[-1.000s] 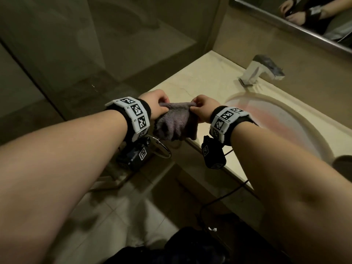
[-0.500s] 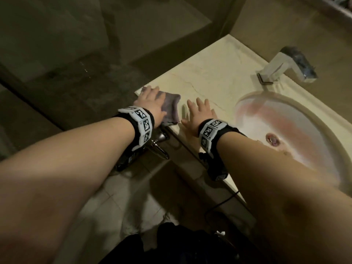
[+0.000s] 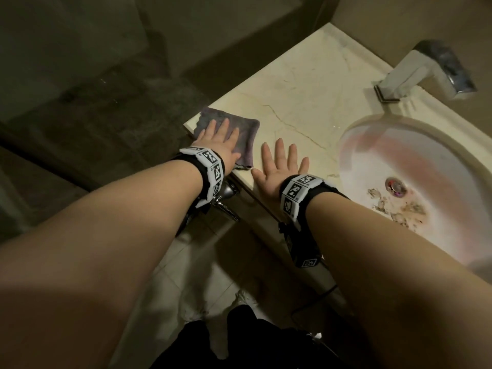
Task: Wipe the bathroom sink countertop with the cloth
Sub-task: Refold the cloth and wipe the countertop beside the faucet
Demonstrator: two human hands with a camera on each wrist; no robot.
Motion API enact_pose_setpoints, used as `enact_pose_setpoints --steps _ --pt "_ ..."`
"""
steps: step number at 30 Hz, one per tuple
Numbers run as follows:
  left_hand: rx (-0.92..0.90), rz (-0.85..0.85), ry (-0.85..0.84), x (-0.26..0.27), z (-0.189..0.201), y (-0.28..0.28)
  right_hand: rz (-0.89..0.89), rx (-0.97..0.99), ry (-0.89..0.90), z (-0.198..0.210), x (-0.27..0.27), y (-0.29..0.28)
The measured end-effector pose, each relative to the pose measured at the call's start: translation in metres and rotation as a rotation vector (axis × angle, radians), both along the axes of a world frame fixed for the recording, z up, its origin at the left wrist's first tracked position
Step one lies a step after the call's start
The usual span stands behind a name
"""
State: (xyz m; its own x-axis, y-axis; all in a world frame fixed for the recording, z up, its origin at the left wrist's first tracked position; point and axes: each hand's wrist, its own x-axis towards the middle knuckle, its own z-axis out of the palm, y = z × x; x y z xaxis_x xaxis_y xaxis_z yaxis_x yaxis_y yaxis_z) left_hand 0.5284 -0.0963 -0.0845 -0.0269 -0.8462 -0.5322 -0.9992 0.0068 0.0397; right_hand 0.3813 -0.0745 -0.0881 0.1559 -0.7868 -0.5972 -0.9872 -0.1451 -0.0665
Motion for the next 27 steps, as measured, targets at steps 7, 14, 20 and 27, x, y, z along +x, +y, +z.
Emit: enact_pose_setpoints --steps 7,14,20,27 --pt "-0.005 -0.064 -0.103 -0.006 0.005 -0.024 -0.008 0.033 0.004 0.003 0.000 -0.004" --pt "0.004 -0.030 -0.062 -0.006 0.006 -0.028 0.022 0.029 0.008 0.006 -0.005 -0.018" --pt "0.009 0.002 -0.086 -0.005 0.002 -0.008 -0.032 0.033 0.004 0.019 -0.004 -0.036" --pt "0.009 0.018 -0.074 -0.002 -0.005 -0.006 -0.052 0.079 0.054 0.020 -0.004 -0.049"
